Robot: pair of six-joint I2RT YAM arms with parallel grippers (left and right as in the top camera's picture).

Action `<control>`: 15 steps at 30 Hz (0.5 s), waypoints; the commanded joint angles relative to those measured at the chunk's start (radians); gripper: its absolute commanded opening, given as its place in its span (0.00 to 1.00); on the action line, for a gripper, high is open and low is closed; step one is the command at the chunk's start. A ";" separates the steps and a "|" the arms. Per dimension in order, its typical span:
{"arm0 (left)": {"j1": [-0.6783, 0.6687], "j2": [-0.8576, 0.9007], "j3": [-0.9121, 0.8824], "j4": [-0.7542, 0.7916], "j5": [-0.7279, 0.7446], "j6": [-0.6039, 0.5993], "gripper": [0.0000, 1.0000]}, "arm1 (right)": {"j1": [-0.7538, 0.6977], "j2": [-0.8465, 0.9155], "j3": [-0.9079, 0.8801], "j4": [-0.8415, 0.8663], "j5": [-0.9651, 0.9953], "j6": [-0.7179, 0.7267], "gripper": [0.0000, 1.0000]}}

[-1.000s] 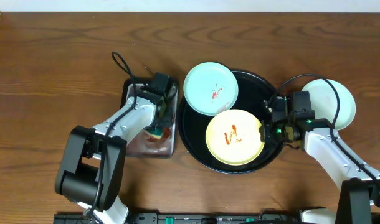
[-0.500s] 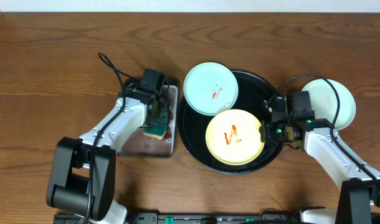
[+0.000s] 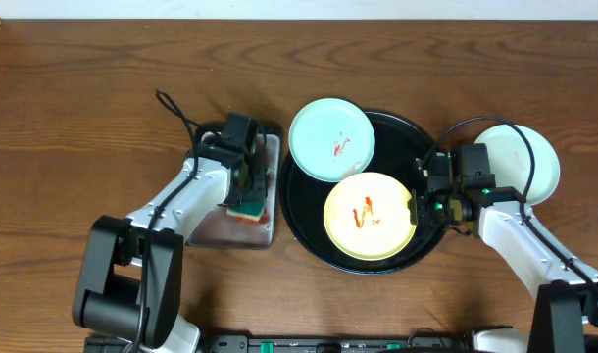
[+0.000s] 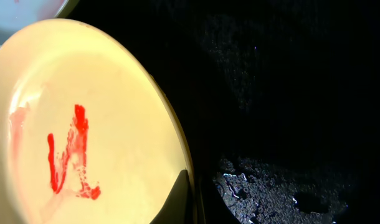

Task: Clean dirty plates on tray and stack at the side
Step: 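Dip the sponge in the soapy metal tray with the left gripper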

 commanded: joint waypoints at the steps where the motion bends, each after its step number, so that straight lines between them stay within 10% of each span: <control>1: 0.003 0.040 -0.047 -0.003 0.019 0.000 0.11 | 0.006 0.004 -0.002 0.001 -0.001 0.014 0.01; 15: 0.043 -0.146 -0.016 0.007 0.021 0.000 0.07 | 0.006 0.004 -0.002 -0.002 -0.001 0.014 0.01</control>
